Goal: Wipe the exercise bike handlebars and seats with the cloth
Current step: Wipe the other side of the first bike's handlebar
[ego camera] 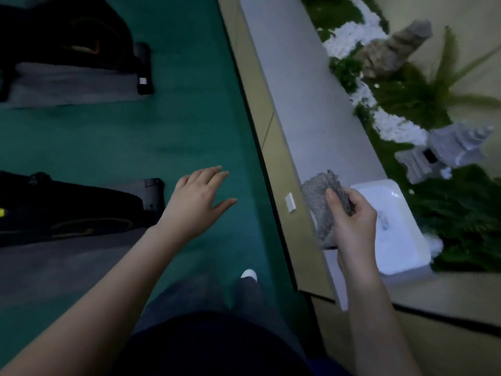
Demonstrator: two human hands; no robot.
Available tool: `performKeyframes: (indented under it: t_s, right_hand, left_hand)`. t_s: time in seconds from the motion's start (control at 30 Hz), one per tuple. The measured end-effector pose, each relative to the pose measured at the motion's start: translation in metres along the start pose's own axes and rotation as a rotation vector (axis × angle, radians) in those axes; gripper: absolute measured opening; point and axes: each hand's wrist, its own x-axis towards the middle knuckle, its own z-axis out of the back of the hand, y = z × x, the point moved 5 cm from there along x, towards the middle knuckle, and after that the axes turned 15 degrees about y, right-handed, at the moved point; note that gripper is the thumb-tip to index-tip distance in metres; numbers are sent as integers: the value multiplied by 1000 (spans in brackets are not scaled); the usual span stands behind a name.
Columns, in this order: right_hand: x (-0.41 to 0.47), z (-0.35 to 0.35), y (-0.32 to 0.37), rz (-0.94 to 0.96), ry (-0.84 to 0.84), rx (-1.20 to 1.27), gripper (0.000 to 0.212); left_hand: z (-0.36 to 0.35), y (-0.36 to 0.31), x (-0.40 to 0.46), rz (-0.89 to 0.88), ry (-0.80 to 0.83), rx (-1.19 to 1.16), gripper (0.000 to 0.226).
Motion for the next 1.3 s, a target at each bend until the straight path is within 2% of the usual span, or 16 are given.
performKeyframes:
  t_s: [0.17,0.27,0.33,0.43,0.6,0.77,0.9,1.07,1.23,1.3]
  right_hand:
    - [73,6,14,11,128,-17,11]
    - [112,-25,32,82,263,-52,3]
    - [137,-50,43,128,349,-81,13]
    - [173,-84,61,193,446,-107,7]
    - [251,-119,87,233,459,-132,6]
    - [330,-128,103,176,402,-120,9]
    - [381,-143,118,152,405,-101,3]
    - [450,-190,143,152,537,-110,14]
    - [532,-237,171,232,710,-153,1]
    - [567,-250,185,264,775,-196,4]
  left_hand:
    - [16,-9,14,110,-82,-60,74]
    - [21,6,20,211,-120,-76,76]
    - [26,19,28,285,-139,-93,79]
    - [38,40,50,362,-172,-132,82]
    - [70,85,117,411,-193,-142,86]
    - [110,123,182,431,-211,-140,85]
    - [139,147,217,461,-238,-167,85]
    - [154,177,251,601,-253,-225,87]
    - [169,198,297,764,-282,-267,89]
    - [178,203,319,830,-311,-292,90]
